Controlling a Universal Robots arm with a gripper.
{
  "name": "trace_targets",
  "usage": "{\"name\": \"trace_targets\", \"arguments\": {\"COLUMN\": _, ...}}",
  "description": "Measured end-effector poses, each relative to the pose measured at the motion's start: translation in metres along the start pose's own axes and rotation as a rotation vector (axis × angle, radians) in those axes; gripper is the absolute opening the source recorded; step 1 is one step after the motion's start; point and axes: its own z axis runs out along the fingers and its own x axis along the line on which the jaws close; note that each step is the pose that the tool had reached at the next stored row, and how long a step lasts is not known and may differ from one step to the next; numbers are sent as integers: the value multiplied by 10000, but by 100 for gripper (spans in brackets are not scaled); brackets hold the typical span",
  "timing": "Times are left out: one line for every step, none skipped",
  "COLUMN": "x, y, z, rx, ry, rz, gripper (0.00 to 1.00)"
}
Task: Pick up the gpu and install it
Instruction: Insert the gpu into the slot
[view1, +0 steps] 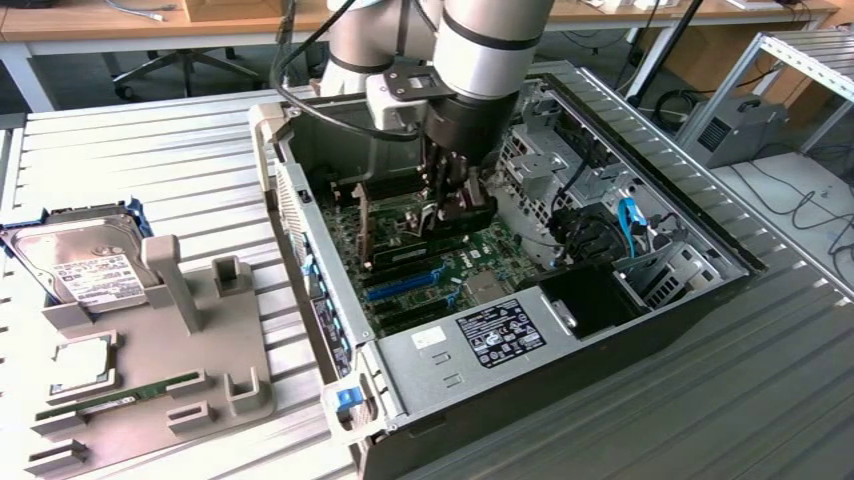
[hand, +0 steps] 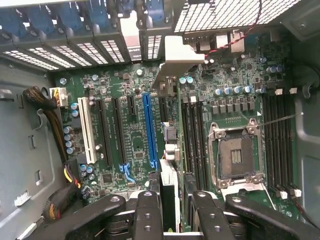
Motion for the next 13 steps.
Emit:
{"name": "trace_targets", "arguments": {"x": 5, "y": 46, "z": 5, "rx": -1, "ry": 0, "rz": 0, "gripper": 29}}
{"name": "trace_targets", "arguments": {"x": 11, "y": 93, "z": 7, "rx": 0, "ry": 0, "rz": 0, "gripper": 29}}
{"name": "trace_targets", "arguments": {"x": 35, "y": 128, "z": 6, "rx": -67, "ry": -592, "rz": 8, "gripper": 29}}
{"name": "trace_targets", "arguments": {"x": 85, "y": 122, "z": 10, "rx": -124, "ry": -1090, "rz": 14, "gripper": 29}}
{"name": "trace_targets", "arguments": {"x": 115, "y": 129, "z": 58, "rx": -124, "ry": -1091, "rz": 15, "gripper": 29}}
{"name": "trace_targets", "arguments": {"x": 153, "y": 132, "z": 85, "rx": -122, "ry": -1072, "rz": 15, "gripper": 29}}
{"name": "trace_targets", "arguments": {"x": 183, "y": 131, "z": 87, "rx": -105, "ry": -930, "rz": 16, "gripper": 29}}
{"name": "trace_targets", "arguments": {"x": 187, "y": 130, "z": 87, "rx": -97, "ry": -847, "rz": 13, "gripper": 29}}
{"name": "trace_targets", "arguments": {"x": 188, "y": 130, "z": 90, "rx": -89, "ry": -786, "rz": 13, "gripper": 29}}
{"name": "trace_targets", "arguments": {"x": 189, "y": 130, "z": 93, "rx": -83, "ry": -732, "rz": 13, "gripper": 29}}
{"name": "trace_targets", "arguments": {"x": 190, "y": 130, "z": 97, "rx": -78, "ry": -690, "rz": 13, "gripper": 29}}
{"name": "trace_targets", "arguments": {"x": 191, "y": 131, "z": 103, "rx": -74, "ry": -658, "rz": 13, "gripper": 29}}
{"name": "trace_targets", "arguments": {"x": 194, "y": 133, "z": 107, "rx": -74, "ry": -649, "rz": 13, "gripper": 29}}
